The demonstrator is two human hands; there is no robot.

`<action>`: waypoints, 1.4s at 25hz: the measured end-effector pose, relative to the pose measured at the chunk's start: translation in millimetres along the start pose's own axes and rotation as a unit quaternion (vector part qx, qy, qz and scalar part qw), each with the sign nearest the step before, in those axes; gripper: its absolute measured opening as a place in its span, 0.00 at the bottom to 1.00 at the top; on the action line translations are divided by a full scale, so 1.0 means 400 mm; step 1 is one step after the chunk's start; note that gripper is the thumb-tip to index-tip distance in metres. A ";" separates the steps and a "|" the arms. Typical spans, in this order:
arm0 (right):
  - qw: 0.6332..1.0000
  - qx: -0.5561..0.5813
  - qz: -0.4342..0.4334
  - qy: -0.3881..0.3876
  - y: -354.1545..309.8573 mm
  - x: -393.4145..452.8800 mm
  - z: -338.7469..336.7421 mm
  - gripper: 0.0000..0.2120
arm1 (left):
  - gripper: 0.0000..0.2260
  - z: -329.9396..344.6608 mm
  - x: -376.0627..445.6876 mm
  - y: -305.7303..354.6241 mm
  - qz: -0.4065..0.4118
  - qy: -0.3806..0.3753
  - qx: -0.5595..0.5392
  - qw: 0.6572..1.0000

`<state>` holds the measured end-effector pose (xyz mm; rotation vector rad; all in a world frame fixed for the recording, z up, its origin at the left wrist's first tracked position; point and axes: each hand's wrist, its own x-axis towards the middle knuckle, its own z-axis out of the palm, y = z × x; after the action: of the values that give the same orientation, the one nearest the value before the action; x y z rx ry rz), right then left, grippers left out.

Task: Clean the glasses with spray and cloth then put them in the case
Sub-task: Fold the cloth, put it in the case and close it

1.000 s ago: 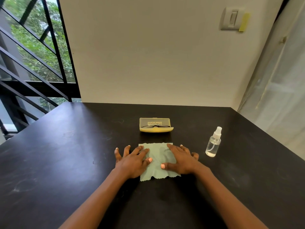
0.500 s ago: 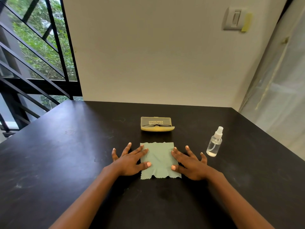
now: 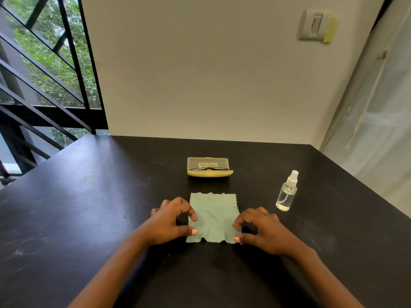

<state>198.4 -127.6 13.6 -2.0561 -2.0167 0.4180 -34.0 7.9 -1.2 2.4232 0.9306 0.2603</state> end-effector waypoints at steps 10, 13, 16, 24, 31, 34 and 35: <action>0.982 -0.104 -0.136 0.080 -0.008 -0.005 0.036 0.14 | 0.11 0.038 -0.051 -0.001 0.169 0.050 0.110 0.978; 0.982 -0.077 -0.135 0.106 0.001 -0.008 0.046 0.17 | 0.10 0.045 -0.048 -0.003 0.196 0.070 0.090 0.974; 0.984 -0.036 -0.122 0.123 0.004 -0.007 0.050 0.16 | 0.10 0.042 -0.044 -0.002 0.193 0.066 0.053 0.978; 0.985 0.084 -0.038 0.143 -0.004 0.004 0.045 0.12 | 0.13 0.044 -0.028 0.013 0.149 0.107 0.024 0.983; 0.960 0.249 0.052 0.117 0.003 0.012 0.031 0.10 | 0.11 0.025 -0.035 0.012 0.053 0.085 -0.148 0.984; 0.912 0.391 0.083 0.090 0.005 0.014 0.028 0.07 | 0.05 0.017 -0.038 0.025 0.029 0.089 -0.277 0.956; 0.893 0.431 0.088 0.097 0.007 0.020 0.027 0.07 | 0.04 0.016 -0.034 0.031 0.022 0.094 -0.308 0.947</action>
<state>197.1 -120.1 2.2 -1.6040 -1.1820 0.9000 -34.8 -11.5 0.4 1.8589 0.7325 0.6976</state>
